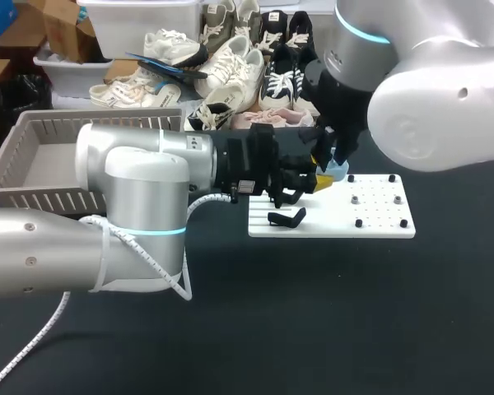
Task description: Pick up each earbud case from the left stands, insert the matching earbuds, close the lid, and place the case in the box.
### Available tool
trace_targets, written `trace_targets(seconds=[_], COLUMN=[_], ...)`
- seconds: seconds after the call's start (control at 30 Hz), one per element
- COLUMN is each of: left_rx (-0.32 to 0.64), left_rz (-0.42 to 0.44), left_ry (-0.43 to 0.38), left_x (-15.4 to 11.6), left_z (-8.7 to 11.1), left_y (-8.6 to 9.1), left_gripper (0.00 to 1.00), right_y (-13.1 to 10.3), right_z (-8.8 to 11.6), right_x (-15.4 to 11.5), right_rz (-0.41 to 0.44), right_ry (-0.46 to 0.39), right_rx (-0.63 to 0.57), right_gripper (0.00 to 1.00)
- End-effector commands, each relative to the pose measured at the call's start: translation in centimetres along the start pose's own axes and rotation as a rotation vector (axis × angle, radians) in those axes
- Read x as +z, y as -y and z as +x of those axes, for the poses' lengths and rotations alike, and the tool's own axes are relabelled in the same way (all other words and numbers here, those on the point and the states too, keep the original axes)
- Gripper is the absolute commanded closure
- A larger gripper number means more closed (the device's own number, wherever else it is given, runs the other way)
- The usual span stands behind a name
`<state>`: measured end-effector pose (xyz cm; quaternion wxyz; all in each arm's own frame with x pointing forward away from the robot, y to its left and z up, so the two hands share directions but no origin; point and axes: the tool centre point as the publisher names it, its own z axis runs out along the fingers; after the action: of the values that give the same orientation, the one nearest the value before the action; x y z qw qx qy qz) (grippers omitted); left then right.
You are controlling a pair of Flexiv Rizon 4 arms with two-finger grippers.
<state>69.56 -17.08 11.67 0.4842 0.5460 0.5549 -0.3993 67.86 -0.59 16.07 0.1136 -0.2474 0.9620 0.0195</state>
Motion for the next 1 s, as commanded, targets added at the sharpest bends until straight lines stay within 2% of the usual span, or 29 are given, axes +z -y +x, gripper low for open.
trace_targets(seconds=[0.03, 0.23, 0.53, 0.77, 1.0], left_rx=[0.001, 0.001, 0.001, 0.001, 0.001], left_rz=[-0.003, -0.003, -0.003, -0.003, -0.003], left_ry=[0.004, 0.004, 0.004, 0.004, 0.004], left_x=[0.0, 0.0, 0.0, 0.0, 0.0], left_z=[0.1, 0.1, 0.1, 0.1, 0.1], left_y=[0.1, 0.1, 0.1, 0.1, 0.1], left_gripper=[1.00, 1.00, 1.00, 1.00, 1.00], right_y=[0.2, 0.8, 3.4, 5.2, 5.6], right_z=[0.4, -0.2, -2.5, -4.1, -5.1], right_x=[-0.7, -2.0, -2.2, -1.5, 0.0], right_rz=[0.004, 0.025, 0.010, -0.005, -0.005], right_ry=[0.016, 0.068, 0.111, 0.124, 0.100], right_rx=[0.005, 0.018, 0.140, 0.212, 0.234], right_gripper=[0.69, 0.68, 0.67, 0.67, 0.67])
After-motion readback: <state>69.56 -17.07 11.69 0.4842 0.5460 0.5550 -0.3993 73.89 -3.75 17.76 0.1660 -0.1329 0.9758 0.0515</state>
